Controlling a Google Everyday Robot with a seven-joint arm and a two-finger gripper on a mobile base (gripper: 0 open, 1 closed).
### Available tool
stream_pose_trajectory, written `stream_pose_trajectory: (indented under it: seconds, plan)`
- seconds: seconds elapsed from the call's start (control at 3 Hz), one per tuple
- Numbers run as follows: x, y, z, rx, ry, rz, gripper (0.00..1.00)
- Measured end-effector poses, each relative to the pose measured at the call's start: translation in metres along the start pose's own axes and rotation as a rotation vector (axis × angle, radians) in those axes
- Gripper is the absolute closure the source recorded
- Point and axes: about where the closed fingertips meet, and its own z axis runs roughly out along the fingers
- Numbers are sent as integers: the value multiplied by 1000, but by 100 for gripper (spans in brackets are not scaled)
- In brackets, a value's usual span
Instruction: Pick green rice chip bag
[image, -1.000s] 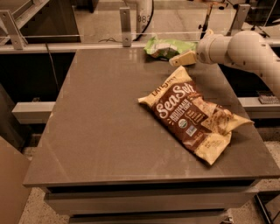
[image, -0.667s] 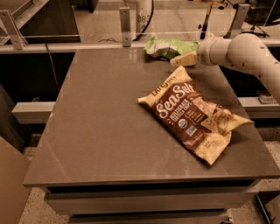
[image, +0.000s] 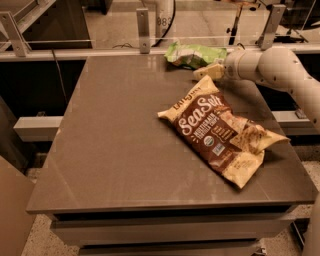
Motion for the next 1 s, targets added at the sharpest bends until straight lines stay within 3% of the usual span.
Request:
stream_pose_trajectory:
  seconds: [0.33, 1.0]
  plan:
    - [4, -1, 14, -23, -33, 30, 16]
    - [-6, 3, 27, -59, -93, 18, 64]
